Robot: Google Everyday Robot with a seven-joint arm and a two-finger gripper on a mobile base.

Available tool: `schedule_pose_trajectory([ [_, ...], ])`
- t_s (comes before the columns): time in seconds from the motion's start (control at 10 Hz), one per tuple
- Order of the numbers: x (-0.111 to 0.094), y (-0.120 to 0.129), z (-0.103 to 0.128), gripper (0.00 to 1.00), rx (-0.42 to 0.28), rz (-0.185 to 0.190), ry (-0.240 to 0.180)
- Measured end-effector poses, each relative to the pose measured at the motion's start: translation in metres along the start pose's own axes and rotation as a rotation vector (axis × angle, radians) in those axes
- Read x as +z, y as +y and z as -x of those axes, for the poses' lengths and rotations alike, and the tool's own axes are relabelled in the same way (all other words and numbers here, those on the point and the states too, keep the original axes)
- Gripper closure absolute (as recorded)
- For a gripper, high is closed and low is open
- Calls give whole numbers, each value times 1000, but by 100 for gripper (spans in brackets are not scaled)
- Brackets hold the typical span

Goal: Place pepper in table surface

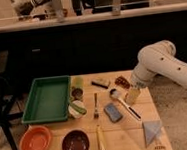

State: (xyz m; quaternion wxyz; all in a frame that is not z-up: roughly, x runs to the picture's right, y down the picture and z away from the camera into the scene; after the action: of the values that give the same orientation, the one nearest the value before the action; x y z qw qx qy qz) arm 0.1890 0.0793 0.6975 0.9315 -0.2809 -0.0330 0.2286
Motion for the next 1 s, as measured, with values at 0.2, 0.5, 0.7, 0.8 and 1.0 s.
schedule_pose_trajectory([
  [0.2,0,0,1,20,-1,0,0],
  [0.5,-1,-1,2,20,27,-6,-10],
  [0.7,-1,2,20,20,43,-7,-23],
  [0.8,0,8,40,20,52,-3,-38],
  [1.0,3,20,77,20,67,15,-79],
])
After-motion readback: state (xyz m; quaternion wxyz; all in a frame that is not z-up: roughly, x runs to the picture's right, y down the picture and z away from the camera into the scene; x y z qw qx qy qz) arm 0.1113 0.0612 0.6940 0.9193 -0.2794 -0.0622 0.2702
